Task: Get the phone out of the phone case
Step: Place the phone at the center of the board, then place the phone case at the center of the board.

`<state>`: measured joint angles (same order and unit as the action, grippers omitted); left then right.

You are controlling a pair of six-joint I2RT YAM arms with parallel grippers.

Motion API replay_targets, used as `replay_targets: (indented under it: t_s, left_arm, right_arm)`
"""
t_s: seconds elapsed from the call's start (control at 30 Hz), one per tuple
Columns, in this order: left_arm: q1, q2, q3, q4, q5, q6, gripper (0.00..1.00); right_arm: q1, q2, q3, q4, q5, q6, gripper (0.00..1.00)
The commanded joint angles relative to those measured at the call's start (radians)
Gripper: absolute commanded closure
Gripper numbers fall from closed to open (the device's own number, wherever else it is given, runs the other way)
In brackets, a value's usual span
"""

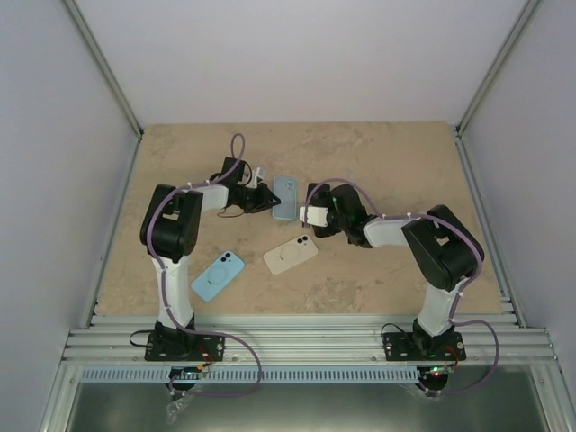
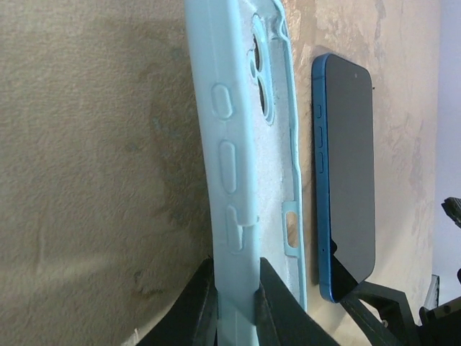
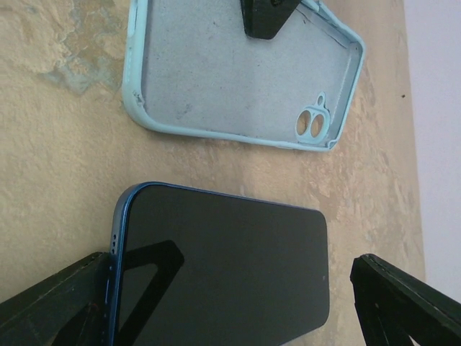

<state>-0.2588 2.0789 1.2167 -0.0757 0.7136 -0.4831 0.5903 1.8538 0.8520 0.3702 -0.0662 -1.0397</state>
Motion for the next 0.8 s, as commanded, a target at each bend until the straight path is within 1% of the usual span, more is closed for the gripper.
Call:
replay_targets:
  t_s: [0.0,0.23,0.5,0.77]
  left_arm:
    - [0.003,0.026,-0.003,0.015,0.043,-0.001,1.00]
    - [-0.014,0.036,-0.004,0.022,0.050,-0.007,1.00]
    - [-0.041,0.086,0.039,0.000,0.064,-0.008,1.00]
    - [-0.075,0.107,0.074,-0.029,0.063,0.003,1.00]
  right_arm:
    - [-0.031,-0.024,-0.031,-0.130,-0.053,-0.010,0.09]
    - [-0.050,-0.041,-0.038,-0.139,-0.061,-0.011,0.07]
    - [-0.053,-0.052,-0.030,-0.158,-0.077,-0.003,0.04]
    - [-0.072,-0.116,-0.018,-0.196,-0.107,0.061,0.03]
